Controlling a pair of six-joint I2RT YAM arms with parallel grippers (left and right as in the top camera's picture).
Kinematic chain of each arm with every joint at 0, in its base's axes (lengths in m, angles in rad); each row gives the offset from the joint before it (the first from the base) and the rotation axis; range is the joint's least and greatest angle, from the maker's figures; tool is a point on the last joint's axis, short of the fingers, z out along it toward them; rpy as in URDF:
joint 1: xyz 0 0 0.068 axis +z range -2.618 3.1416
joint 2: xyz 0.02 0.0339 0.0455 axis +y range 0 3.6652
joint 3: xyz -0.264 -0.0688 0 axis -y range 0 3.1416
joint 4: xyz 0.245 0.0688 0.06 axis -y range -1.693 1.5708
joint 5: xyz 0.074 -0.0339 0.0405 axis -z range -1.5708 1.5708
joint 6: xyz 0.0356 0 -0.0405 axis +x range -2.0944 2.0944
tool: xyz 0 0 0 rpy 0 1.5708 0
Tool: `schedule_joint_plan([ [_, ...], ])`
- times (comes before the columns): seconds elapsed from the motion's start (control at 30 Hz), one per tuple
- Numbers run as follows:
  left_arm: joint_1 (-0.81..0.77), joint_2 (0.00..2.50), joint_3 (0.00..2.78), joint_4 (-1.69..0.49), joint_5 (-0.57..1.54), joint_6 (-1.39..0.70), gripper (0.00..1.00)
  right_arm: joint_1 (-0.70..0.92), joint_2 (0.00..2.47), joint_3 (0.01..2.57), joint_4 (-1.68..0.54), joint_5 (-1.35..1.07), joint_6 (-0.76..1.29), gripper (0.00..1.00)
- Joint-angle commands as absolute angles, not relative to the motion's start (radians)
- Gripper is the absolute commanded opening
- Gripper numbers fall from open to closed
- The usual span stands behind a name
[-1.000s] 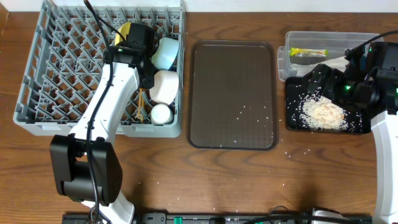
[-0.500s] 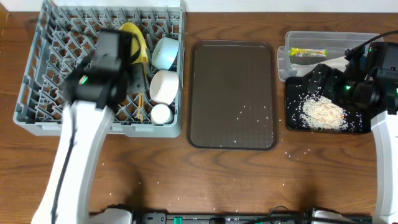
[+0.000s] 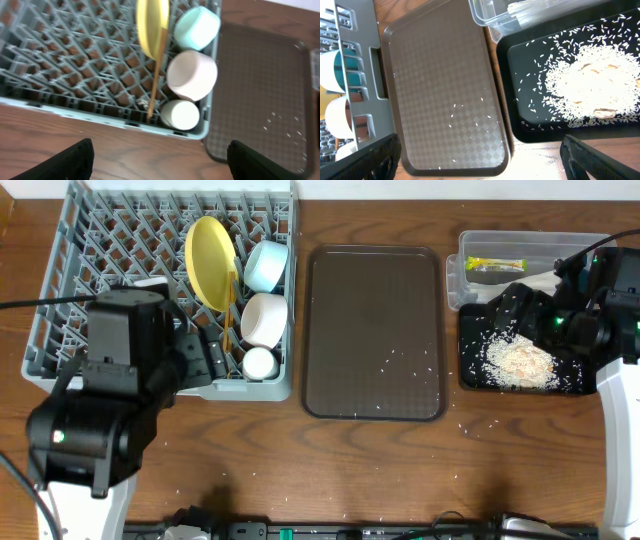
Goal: Sort waste into correct bins and load items into the dishwasher
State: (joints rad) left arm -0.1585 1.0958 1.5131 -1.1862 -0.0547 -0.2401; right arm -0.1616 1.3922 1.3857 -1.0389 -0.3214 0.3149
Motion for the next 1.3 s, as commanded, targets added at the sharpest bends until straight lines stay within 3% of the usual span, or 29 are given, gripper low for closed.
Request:
schedule_joint_plan([
  [0.0,-0.154,1.087,1.514,-1.190,-0.136,-0.245,0.87,-0.170,1.393,1.400,-1.040,-0.326,0.325,0.99],
  [0.1,-0.154,1.090,1.514,-1.214,-0.135,-0.246,0.88,-0.169,1.393,1.400,-1.040,-0.326,0.325,0.99],
  [0.13,-0.154,1.090,1.514,-1.224,-0.135,-0.246,0.93,-0.169,1.393,1.400,-1.040,-0.325,0.325,0.99],
  [0.4,-0.149,1.064,1.499,-1.266,-0.178,-0.245,0.94,-0.169,1.393,1.400,-1.040,-0.325,0.325,0.99],
  [0.57,-0.069,0.916,1.353,-1.050,-0.192,-0.245,0.94,-0.169,1.393,1.400,-1.040,-0.326,0.325,0.99],
  [0.97,0.112,0.379,0.665,-0.358,-0.102,-0.150,0.95,-0.169,1.393,1.400,-1.040,-0.325,0.325,0.99],
  [1.27,0.130,0.133,0.323,-0.123,-0.006,-0.009,0.95,-0.169,1.393,1.400,-1.040,-0.325,0.325,0.99],
])
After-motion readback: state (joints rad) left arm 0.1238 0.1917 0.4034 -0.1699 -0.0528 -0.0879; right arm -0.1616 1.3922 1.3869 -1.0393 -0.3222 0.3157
